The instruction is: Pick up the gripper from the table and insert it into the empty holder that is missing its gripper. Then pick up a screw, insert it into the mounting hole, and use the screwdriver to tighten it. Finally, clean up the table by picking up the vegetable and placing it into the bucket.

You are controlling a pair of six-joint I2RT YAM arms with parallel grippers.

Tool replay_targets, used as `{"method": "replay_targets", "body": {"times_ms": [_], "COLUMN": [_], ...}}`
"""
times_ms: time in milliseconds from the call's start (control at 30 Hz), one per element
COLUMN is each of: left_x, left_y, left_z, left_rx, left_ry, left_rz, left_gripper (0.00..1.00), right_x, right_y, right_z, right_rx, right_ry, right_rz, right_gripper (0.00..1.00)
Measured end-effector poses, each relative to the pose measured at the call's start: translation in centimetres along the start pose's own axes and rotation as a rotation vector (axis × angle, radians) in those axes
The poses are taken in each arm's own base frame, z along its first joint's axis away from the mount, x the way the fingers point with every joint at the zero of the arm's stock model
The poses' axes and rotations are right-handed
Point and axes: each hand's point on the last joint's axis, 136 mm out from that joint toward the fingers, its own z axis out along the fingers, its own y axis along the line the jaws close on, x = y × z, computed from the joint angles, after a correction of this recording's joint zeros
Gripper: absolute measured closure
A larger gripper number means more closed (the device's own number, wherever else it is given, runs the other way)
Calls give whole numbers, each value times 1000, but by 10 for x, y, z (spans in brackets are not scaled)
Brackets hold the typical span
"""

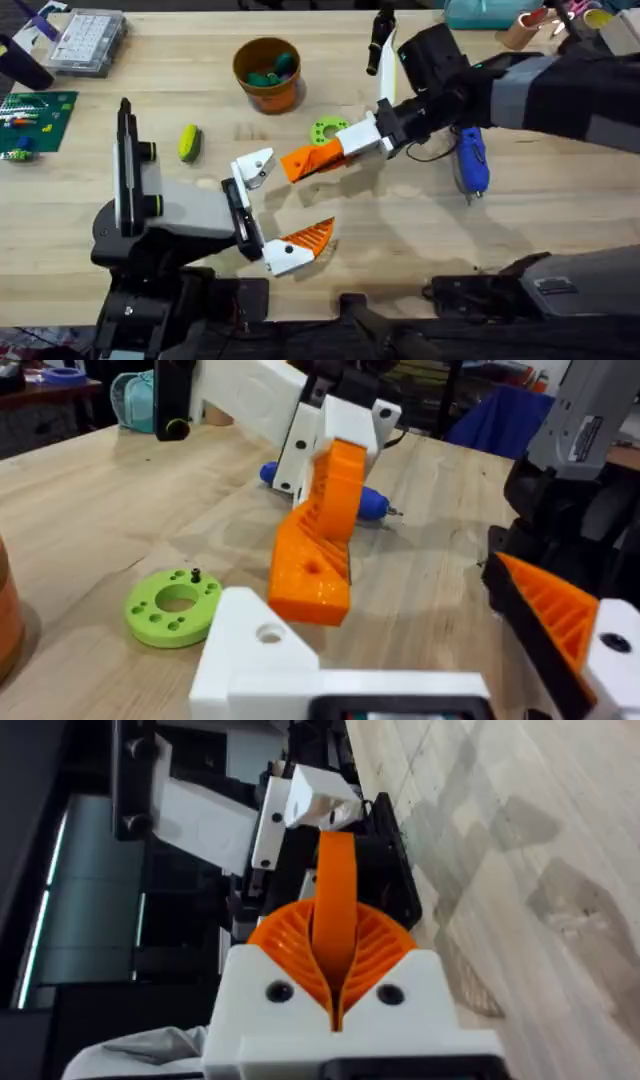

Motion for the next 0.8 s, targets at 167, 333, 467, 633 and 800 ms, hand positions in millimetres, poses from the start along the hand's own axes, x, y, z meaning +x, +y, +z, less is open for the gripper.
{"method": "replay_targets", "body": {"times_ms": [167, 333, 467, 633, 800], "left_x": [0, 0, 0, 0, 0], "left_y": [0, 0, 0, 0, 0], "left_z": [0, 0, 0, 0, 0], "left_rx": [0, 0, 0, 0, 0], "left_ry": [0, 0, 0, 0, 0], "left_rz": [0, 0, 0, 0, 0], "left_gripper": [10, 10, 10, 10, 10], "right_x": [-1, -5, -5, -6, -6], "right_y": [-4, -4, 0, 4, 7], "right_z": [4, 8, 10, 11, 10], "right_rx": [-5, -40, -65, -81, -100], "right_ry": [7, 18, 28, 32, 39], "right_rz": [37, 35, 37, 42, 46], "right_gripper": [992, 992, 992, 992, 992]}}
